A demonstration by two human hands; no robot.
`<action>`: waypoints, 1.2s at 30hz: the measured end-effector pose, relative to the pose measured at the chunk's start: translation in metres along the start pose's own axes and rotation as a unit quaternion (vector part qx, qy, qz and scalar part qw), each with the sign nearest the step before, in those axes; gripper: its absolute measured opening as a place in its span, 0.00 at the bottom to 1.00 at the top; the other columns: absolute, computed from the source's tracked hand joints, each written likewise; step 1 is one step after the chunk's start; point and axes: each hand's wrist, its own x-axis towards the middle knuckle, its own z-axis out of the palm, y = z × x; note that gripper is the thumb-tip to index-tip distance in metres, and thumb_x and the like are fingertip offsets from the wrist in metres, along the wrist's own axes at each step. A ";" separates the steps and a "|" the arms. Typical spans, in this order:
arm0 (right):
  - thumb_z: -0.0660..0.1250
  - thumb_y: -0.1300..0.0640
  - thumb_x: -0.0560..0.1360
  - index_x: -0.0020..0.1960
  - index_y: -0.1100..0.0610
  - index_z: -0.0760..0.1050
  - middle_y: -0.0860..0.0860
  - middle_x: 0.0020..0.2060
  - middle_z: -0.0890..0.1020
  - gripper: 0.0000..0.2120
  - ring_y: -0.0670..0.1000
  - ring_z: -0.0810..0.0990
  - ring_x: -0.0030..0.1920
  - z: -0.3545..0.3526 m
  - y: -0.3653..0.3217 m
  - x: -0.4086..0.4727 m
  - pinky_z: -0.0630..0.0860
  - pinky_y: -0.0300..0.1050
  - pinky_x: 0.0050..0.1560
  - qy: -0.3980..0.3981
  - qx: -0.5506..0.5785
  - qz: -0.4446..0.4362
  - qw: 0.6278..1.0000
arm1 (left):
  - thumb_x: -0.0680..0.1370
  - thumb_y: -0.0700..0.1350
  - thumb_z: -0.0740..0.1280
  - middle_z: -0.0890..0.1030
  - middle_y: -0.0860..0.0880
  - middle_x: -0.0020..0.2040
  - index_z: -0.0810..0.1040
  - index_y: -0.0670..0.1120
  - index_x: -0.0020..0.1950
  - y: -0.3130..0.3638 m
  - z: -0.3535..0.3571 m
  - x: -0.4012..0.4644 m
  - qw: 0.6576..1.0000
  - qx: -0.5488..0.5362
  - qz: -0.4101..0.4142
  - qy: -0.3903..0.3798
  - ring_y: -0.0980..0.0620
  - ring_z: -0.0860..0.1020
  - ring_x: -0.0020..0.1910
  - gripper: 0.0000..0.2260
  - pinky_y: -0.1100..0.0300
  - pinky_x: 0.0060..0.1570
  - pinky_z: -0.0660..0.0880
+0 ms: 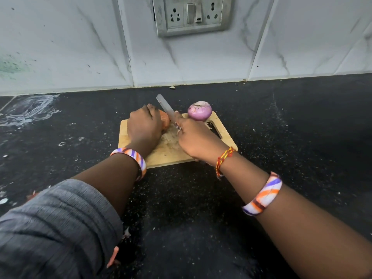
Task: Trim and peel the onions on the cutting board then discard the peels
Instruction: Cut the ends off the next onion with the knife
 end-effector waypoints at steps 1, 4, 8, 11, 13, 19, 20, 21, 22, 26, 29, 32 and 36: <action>0.51 0.65 0.79 0.76 0.57 0.51 0.52 0.35 0.72 0.26 0.44 0.58 0.27 -0.003 0.000 0.002 0.66 0.34 0.24 -0.005 -0.003 -0.001 1.000 | 0.81 0.45 0.51 0.78 0.32 0.52 0.76 0.33 0.51 0.000 0.000 0.000 1.000 0.001 0.003 0.000 0.33 0.74 0.52 0.19 0.51 0.46 0.67; 0.51 0.66 0.78 0.76 0.57 0.50 0.49 0.31 0.68 0.27 0.44 0.59 0.27 -0.009 0.000 0.007 0.66 0.29 0.20 -0.018 -0.018 -0.004 1.000 | 0.81 0.45 0.51 0.78 0.32 0.51 0.76 0.33 0.50 0.000 0.000 0.001 1.000 0.003 0.005 0.000 0.33 0.74 0.52 0.19 0.51 0.46 0.67; 0.52 0.64 0.77 0.76 0.57 0.49 0.57 0.44 0.75 0.28 0.51 0.70 0.36 -0.005 0.004 -0.012 0.65 0.37 0.27 -0.012 -0.070 -0.014 0.997 | 0.81 0.45 0.50 0.78 0.32 0.52 0.76 0.33 0.52 0.001 0.000 0.002 1.000 0.016 0.008 -0.002 0.33 0.74 0.53 0.20 0.49 0.49 0.68; 0.54 0.63 0.77 0.76 0.57 0.49 0.58 0.46 0.74 0.29 0.58 0.74 0.47 0.004 0.001 -0.014 0.64 0.46 0.39 0.000 -0.081 0.012 0.997 | 0.81 0.45 0.50 0.78 0.32 0.52 0.76 0.33 0.51 0.002 0.000 0.002 1.000 0.020 0.019 -0.005 0.33 0.74 0.53 0.20 0.49 0.49 0.67; 0.55 0.63 0.77 0.76 0.58 0.48 0.61 0.54 0.76 0.30 0.60 0.76 0.52 0.009 -0.002 -0.001 0.65 0.47 0.42 0.003 -0.084 0.015 0.996 | 0.81 0.45 0.50 0.78 0.32 0.51 0.76 0.33 0.50 0.002 0.000 0.002 1.000 0.020 0.019 -0.003 0.33 0.74 0.52 0.20 0.49 0.49 0.68; 0.55 0.63 0.78 0.76 0.56 0.46 0.57 0.43 0.74 0.30 0.55 0.73 0.40 0.010 0.002 -0.019 0.64 0.46 0.32 -0.010 -0.083 0.009 0.996 | 0.81 0.45 0.50 0.78 0.32 0.52 0.76 0.33 0.51 0.002 -0.001 0.001 1.000 0.017 0.012 0.001 0.33 0.74 0.52 0.20 0.50 0.50 0.68; 0.55 0.63 0.77 0.76 0.56 0.46 0.58 0.46 0.75 0.31 0.56 0.74 0.41 0.012 0.001 -0.021 0.64 0.47 0.32 -0.006 -0.091 0.011 0.996 | 0.81 0.45 0.50 0.78 0.32 0.52 0.76 0.33 0.51 0.002 0.000 0.001 1.000 0.019 0.014 0.000 0.33 0.74 0.52 0.20 0.49 0.50 0.68; 0.56 0.63 0.77 0.76 0.57 0.47 0.59 0.49 0.76 0.31 0.57 0.75 0.45 0.012 -0.001 -0.019 0.65 0.47 0.34 -0.003 -0.097 0.016 0.995 | 0.81 0.45 0.50 0.78 0.32 0.52 0.76 0.33 0.51 0.003 0.000 0.002 1.000 0.019 0.016 0.001 0.33 0.74 0.53 0.20 0.49 0.51 0.68; 0.56 0.63 0.77 0.76 0.57 0.48 0.59 0.53 0.76 0.31 0.58 0.76 0.49 0.012 -0.003 -0.014 0.66 0.47 0.37 -0.004 -0.100 0.022 0.995 | 0.81 0.45 0.50 0.78 0.32 0.52 0.77 0.33 0.51 0.003 -0.001 0.002 1.000 0.019 0.017 0.001 0.33 0.74 0.53 0.20 0.49 0.51 0.68; 0.58 0.61 0.77 0.76 0.61 0.49 0.60 0.60 0.73 0.30 0.60 0.75 0.57 0.011 -0.009 0.004 0.69 0.49 0.45 -0.002 -0.109 0.025 0.994 | 0.81 0.45 0.50 0.78 0.31 0.53 0.76 0.33 0.53 0.002 -0.002 0.001 1.000 0.015 0.010 0.004 0.32 0.74 0.53 0.20 0.49 0.50 0.68; 0.58 0.64 0.76 0.76 0.58 0.47 0.60 0.56 0.74 0.32 0.60 0.76 0.54 0.015 -0.001 -0.015 0.67 0.47 0.42 -0.023 -0.133 0.024 0.991 | 0.81 0.44 0.50 0.78 0.31 0.53 0.76 0.33 0.53 0.002 -0.002 0.001 1.000 0.009 -0.008 0.007 0.32 0.74 0.53 0.20 0.49 0.50 0.68; 0.59 0.66 0.75 0.76 0.57 0.45 0.60 0.54 0.75 0.36 0.59 0.77 0.52 0.022 0.000 -0.027 0.68 0.47 0.41 -0.020 -0.151 0.027 0.988 | 0.81 0.44 0.50 0.78 0.31 0.52 0.76 0.32 0.53 0.002 -0.002 0.001 1.000 0.011 -0.007 0.007 0.32 0.74 0.52 0.20 0.49 0.51 0.69; 0.58 0.64 0.75 0.76 0.58 0.48 0.60 0.59 0.73 0.33 0.60 0.75 0.56 0.018 -0.006 -0.007 0.66 0.47 0.42 -0.018 -0.126 0.038 0.991 | 0.81 0.44 0.50 0.78 0.31 0.53 0.76 0.32 0.52 0.001 -0.003 0.001 1.000 0.000 -0.013 0.012 0.33 0.74 0.53 0.20 0.50 0.50 0.68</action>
